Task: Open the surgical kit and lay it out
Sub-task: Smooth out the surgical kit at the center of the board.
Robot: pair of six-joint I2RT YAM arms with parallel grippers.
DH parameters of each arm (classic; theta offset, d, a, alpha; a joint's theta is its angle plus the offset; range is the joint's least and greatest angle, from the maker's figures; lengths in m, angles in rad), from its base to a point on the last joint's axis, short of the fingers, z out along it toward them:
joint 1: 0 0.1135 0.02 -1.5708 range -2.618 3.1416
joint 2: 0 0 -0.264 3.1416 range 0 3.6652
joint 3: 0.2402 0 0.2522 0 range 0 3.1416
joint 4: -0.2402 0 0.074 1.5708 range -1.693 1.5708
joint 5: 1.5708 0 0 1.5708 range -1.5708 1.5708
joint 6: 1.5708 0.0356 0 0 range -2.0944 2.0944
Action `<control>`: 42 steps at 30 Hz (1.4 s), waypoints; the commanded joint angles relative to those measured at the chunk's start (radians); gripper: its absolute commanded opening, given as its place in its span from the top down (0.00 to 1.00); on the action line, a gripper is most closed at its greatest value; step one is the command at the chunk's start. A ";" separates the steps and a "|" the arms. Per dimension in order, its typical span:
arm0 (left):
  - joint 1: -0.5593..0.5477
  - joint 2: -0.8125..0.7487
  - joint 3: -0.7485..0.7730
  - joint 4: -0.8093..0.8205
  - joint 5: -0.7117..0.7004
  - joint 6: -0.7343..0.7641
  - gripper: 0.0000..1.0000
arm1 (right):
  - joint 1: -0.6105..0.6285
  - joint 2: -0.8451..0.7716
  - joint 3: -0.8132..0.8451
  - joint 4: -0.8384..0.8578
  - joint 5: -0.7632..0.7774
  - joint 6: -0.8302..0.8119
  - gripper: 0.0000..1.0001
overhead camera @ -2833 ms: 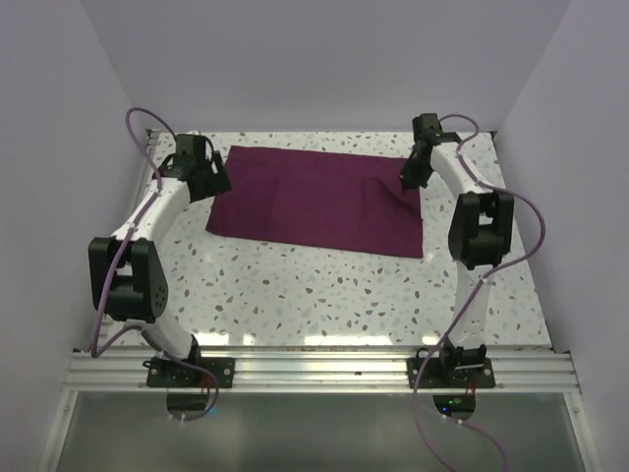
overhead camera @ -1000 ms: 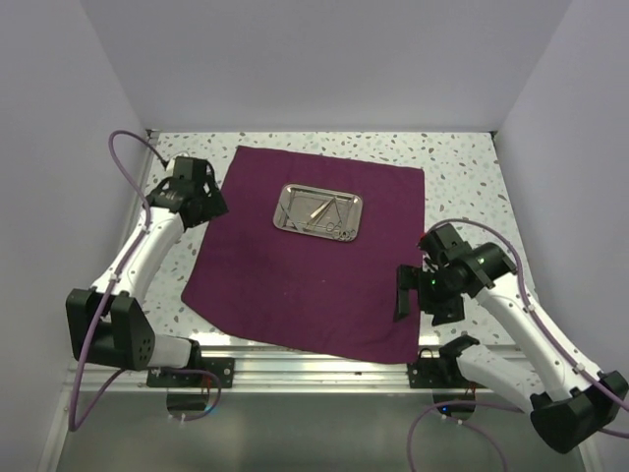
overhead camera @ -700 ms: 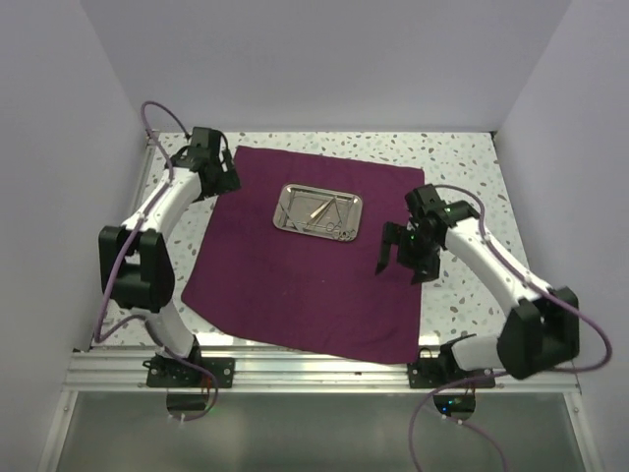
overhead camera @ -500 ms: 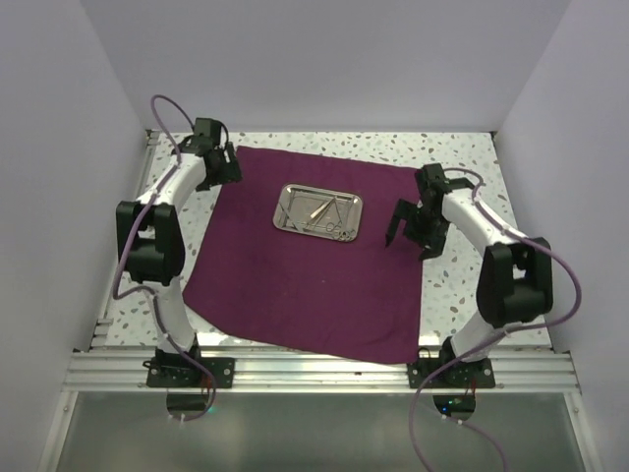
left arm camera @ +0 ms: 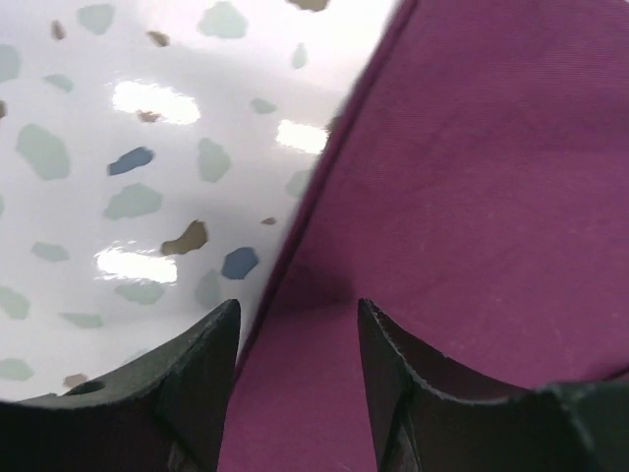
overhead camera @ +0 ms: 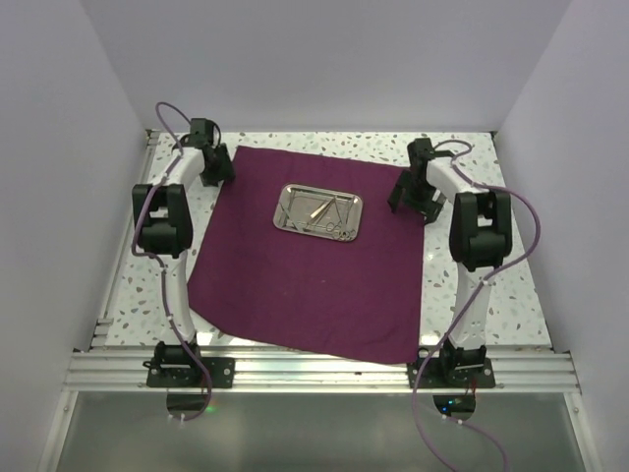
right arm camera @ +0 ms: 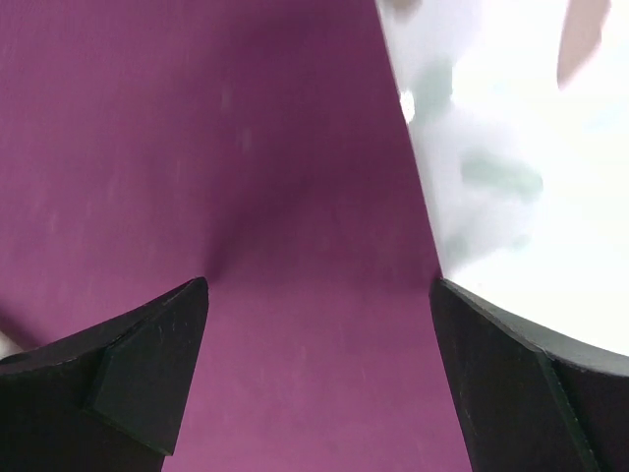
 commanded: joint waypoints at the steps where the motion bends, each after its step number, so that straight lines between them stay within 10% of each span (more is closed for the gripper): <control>1: -0.004 0.021 0.033 0.035 0.104 0.011 0.46 | -0.003 0.078 0.117 -0.008 0.102 0.044 0.02; 10: -0.005 0.046 0.017 0.063 0.271 -0.045 0.59 | -0.023 0.239 0.290 -0.072 0.203 -0.003 0.06; 17: -0.004 0.061 0.044 0.000 0.224 -0.077 1.00 | -0.056 0.405 0.448 -0.087 0.021 0.024 1.00; 31: 0.099 -0.015 0.091 -0.095 -0.040 -0.111 1.00 | -0.058 0.566 0.748 -0.078 -0.107 0.089 1.00; 33: 0.099 -0.008 0.099 -0.084 -0.011 -0.111 1.00 | -0.058 0.529 0.720 -0.066 -0.117 0.073 0.68; 35: 0.098 -0.021 0.098 -0.072 -0.010 -0.120 0.71 | -0.058 0.499 0.680 -0.074 -0.107 0.067 0.27; 37: 0.096 -0.041 0.089 -0.072 0.015 -0.128 0.21 | -0.058 0.447 0.633 -0.092 -0.102 0.061 0.19; 42: 0.095 -0.239 -0.054 -0.103 -0.069 -0.134 0.00 | -0.058 0.304 0.507 -0.111 -0.096 0.052 0.17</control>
